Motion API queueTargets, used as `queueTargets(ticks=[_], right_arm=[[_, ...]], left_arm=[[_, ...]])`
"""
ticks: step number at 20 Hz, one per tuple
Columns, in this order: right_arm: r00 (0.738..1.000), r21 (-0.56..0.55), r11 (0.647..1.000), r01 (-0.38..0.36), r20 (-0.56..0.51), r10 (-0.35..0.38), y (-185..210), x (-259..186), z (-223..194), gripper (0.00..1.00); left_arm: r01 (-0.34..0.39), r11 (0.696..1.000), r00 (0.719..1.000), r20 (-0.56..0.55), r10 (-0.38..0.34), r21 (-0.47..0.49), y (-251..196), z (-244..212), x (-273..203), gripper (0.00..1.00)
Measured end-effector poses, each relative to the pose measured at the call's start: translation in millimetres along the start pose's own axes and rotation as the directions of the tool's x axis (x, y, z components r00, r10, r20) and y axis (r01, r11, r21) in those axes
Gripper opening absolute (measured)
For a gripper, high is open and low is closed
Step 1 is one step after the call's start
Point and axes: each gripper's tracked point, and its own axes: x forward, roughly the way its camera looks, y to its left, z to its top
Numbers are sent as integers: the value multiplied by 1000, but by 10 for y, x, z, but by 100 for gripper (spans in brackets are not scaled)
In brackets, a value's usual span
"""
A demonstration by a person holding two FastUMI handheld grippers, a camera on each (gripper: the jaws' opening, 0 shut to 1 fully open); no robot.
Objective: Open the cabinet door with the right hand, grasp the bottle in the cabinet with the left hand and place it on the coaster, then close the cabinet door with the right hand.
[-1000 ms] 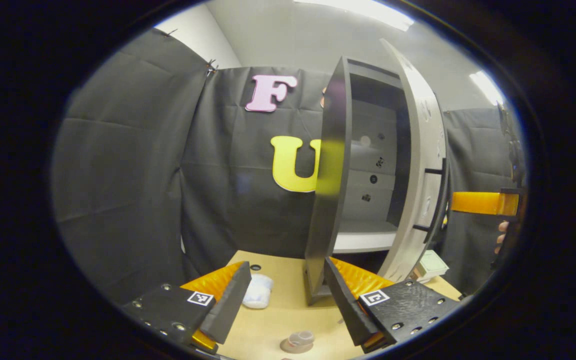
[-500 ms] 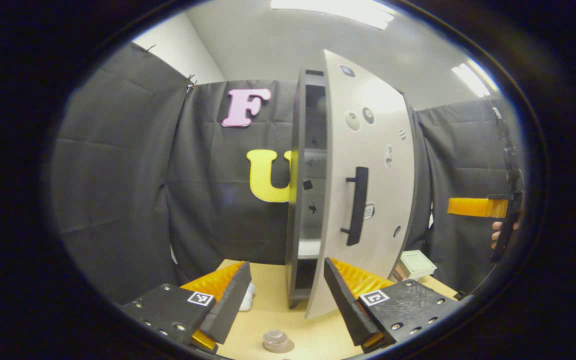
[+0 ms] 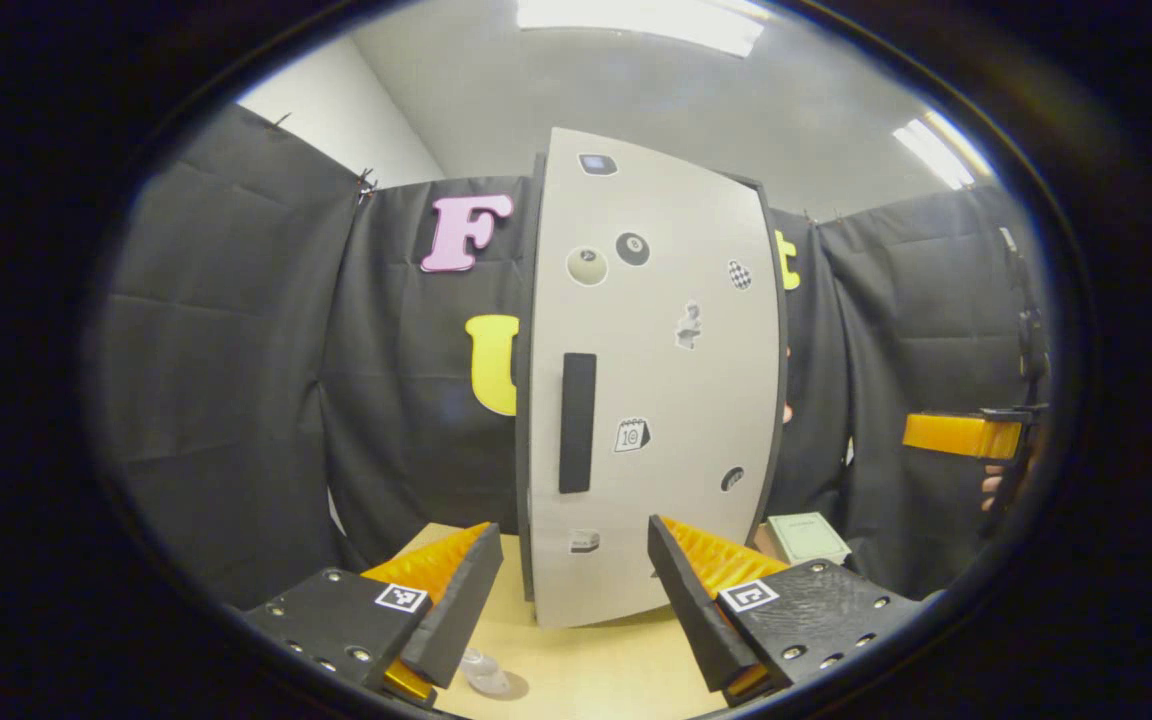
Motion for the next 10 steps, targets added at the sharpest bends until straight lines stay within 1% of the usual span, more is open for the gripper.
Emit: queueTargets(ticks=[1,2,3,4,6,10], right_arm=[[1000,-9,1000,-8,7,8,-44,-29,26,92],[1000,-16,1000,-9,21,9,-83,-47,71,92],[999,-24,1000,-4,34,5,-123,-84,106,92],[999,-29,1000,3,43,-2,-173,-85,109,97],[999,-31,999,6,42,-5,-203,-91,58,97],[1000,-30,999,-14,18,15,-208,18,-16,97]], left_arm=[[-1,1000,1000,-3,1,-6,-68,-8,-42,90],[-11,1000,1000,-5,11,-6,-83,-13,-86,92],[-28,1000,1000,-7,28,-1,-92,-6,-124,91],[-41,999,999,-7,41,3,-99,-3,-163,89],[-59,998,998,1,59,3,-113,33,-219,90],[-56,998,998,5,56,4,-122,58,-231,89]])
